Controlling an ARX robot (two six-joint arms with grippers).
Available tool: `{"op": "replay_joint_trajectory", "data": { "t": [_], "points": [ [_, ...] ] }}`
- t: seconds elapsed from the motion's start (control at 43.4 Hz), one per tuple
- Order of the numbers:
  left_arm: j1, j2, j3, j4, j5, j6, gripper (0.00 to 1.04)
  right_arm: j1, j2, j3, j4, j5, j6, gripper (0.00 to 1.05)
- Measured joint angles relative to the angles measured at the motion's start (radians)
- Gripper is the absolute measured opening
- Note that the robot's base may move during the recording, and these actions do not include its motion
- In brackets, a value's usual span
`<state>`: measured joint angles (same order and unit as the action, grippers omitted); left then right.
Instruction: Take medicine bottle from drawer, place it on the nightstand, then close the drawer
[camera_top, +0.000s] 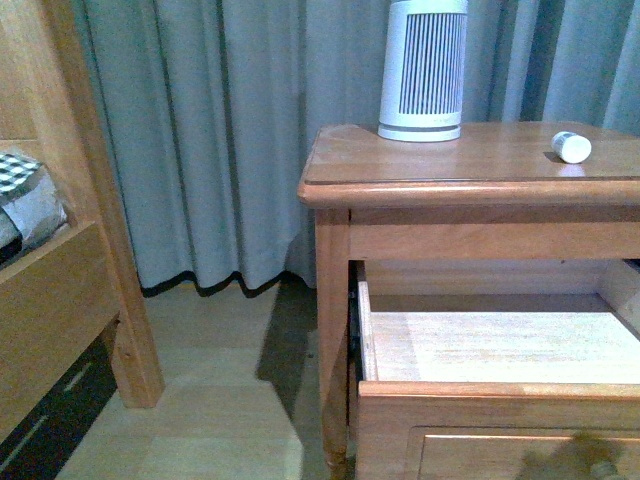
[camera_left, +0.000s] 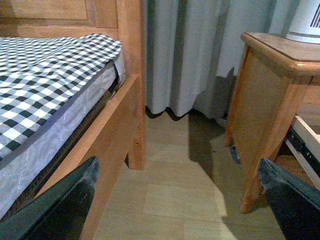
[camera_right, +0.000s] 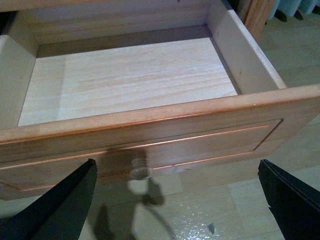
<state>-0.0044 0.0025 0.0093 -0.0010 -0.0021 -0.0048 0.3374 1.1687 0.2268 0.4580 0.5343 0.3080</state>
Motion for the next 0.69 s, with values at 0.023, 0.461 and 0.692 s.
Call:
{"op": "replay_joint_trajectory", "data": {
  "t": [0.023, 0.461, 0.692],
  "points": [
    [0.000, 0.000, 0.000, 0.000, 0.000, 0.000, 0.98, -0.002, 0.024, 0.000, 0.024, 0.001, 0.000, 0.98],
    [0.000, 0.000, 0.000, 0.000, 0.000, 0.000, 0.98, -0.115, 0.489, 0.142, 0.227, -0.035, 0.004, 0.98],
    [0.000, 0.000, 0.000, 0.000, 0.000, 0.000, 0.98, -0.170, 0.623, 0.256, 0.281, -0.034, -0.053, 0.98]
  ]
}}
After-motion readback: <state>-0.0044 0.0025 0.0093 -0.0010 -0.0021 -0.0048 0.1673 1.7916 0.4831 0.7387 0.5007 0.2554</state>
